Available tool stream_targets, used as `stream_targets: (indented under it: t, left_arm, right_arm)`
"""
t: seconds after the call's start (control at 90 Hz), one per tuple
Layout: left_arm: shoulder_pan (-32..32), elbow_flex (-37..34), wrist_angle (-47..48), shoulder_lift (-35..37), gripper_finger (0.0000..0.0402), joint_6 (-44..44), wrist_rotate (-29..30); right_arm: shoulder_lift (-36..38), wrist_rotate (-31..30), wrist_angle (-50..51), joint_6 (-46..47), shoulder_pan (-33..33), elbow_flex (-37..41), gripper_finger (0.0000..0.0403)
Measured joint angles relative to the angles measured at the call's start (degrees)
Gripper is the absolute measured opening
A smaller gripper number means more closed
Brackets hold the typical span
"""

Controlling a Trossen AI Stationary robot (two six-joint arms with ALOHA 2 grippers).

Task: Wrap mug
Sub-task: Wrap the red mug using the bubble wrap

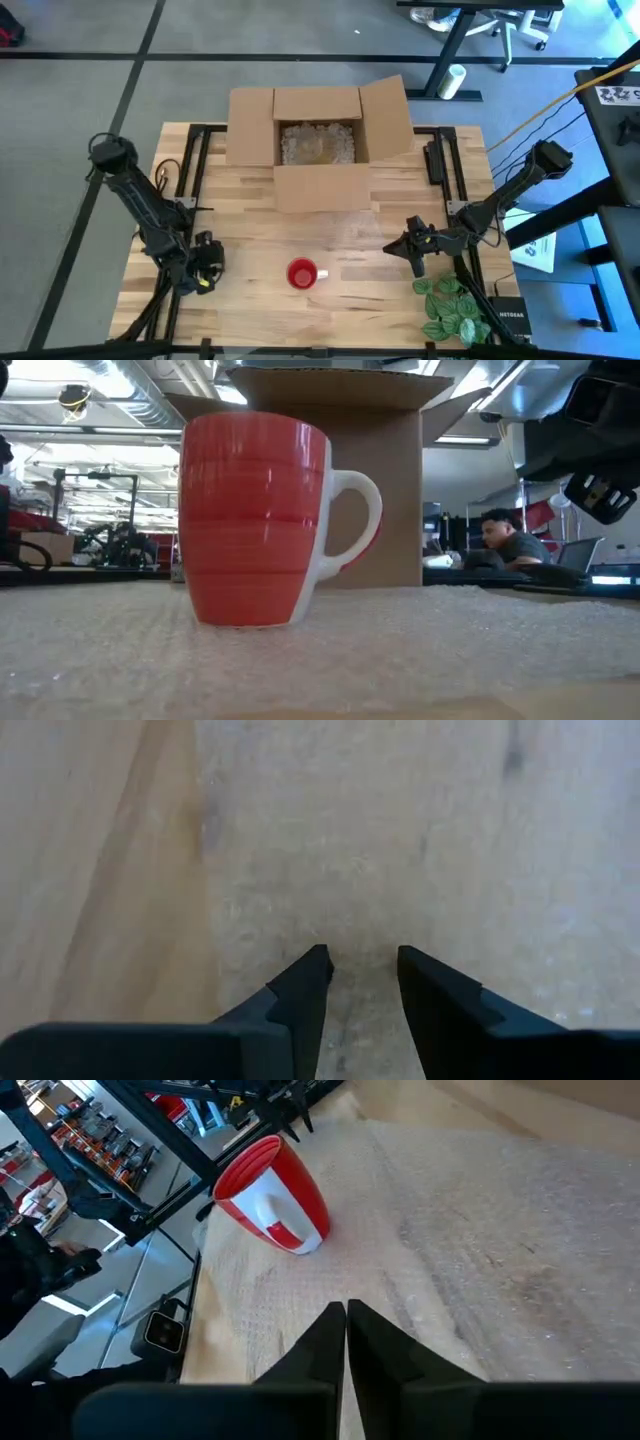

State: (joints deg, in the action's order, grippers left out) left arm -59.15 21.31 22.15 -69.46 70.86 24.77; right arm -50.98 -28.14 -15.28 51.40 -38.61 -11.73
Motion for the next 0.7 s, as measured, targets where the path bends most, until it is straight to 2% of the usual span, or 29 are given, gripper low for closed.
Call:
stream_targets:
  t: [0.1, 0.2, 0.467, 0.7]
  left_arm:
    - [2.46, -1.13, -8.38, -2.66, 0.0059, -3.01, 0.29]
    - [5.46, -1.17, -14.72, -5.41, 0.0011, -10.26, 0.19]
    - [15.21, -1.53, -29.28, -7.0, 0.0, -25.15, 6.54]
    - [22.72, 0.36, -45.62, -6.69, 0.0, -45.14, 7.14]
  right_arm:
    - [-0.2, -0.23, -0.07, -0.01, 0.0, -0.02, 0.0]
    - [-0.26, -0.99, 0.14, -0.24, 0.0, -0.02, 0.0]
    - [-0.28, -1.82, -0.01, -0.33, 0.0, -0.02, 0.0]
    - [-0.31, -4.02, -0.04, -0.64, 0.0, -0.02, 0.0]
